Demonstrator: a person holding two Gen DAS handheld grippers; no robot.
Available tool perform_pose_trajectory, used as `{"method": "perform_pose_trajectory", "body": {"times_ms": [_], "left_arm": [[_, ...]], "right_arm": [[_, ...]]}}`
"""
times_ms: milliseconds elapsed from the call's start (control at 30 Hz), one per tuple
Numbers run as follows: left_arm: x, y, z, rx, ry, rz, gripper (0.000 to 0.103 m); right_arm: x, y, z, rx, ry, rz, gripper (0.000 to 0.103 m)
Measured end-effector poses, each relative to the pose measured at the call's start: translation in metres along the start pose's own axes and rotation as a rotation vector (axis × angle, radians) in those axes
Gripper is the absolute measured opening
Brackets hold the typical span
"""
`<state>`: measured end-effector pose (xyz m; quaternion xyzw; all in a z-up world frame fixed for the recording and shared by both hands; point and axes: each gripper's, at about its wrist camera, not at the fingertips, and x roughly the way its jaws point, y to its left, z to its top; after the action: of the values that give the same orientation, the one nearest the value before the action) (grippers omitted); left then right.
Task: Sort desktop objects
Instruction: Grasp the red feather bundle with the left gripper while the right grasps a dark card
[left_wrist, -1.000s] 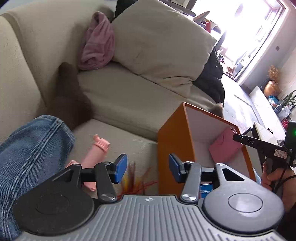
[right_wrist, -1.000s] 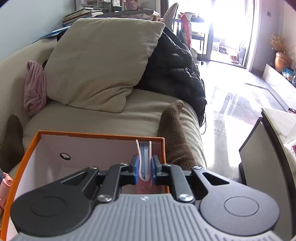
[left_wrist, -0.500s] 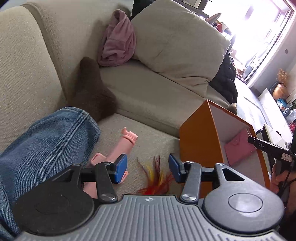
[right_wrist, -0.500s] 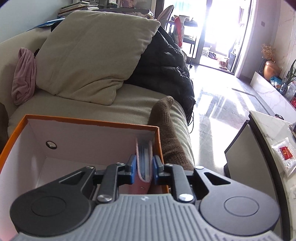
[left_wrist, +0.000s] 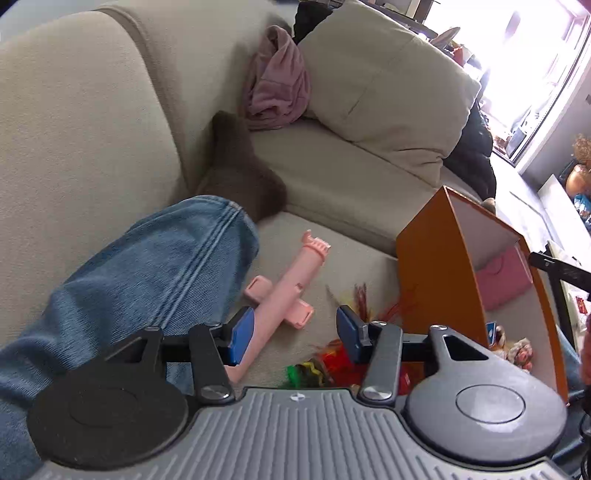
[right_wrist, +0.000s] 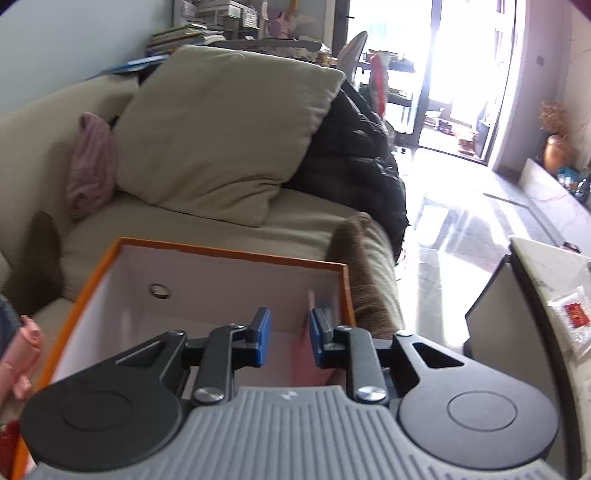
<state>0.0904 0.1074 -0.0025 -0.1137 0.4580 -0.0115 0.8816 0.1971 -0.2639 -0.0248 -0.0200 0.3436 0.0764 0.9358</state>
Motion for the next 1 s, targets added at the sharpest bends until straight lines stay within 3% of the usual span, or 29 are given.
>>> {"method": "perform_pose_trajectory", "body": {"times_ms": [267,467,700,800,1000], "left_arm": [[-0.017,0.001,-0.040,0.081,0.054,-0.006,0.057],[-0.023,-0.012,-0.069,0.179,0.061,-0.025,0.057],[-0.020,-0.022,-0.088,0.247,0.058,-0.022,0.057],[-0.013,-0.022,-0.091,0.250,0.060,0.008,0.057],[-0.010,-0.025,-0.090,0.284,0.046,0.000,0.057]], "right_arm": [[-0.070,0.071,-0.044,-0.029,0.029,0.372,0.025],[-0.093,0.111,-0.096,-0.087,0.154,0.480,0.025],[-0.058,0.134,-0.133,-0.049,0.364,0.436,0.037],[-0.048,0.142,-0.141,-0.040,0.390,0.430,0.047],[-0.033,0.156,-0.155,-0.095,0.435,0.370,0.044]]}}
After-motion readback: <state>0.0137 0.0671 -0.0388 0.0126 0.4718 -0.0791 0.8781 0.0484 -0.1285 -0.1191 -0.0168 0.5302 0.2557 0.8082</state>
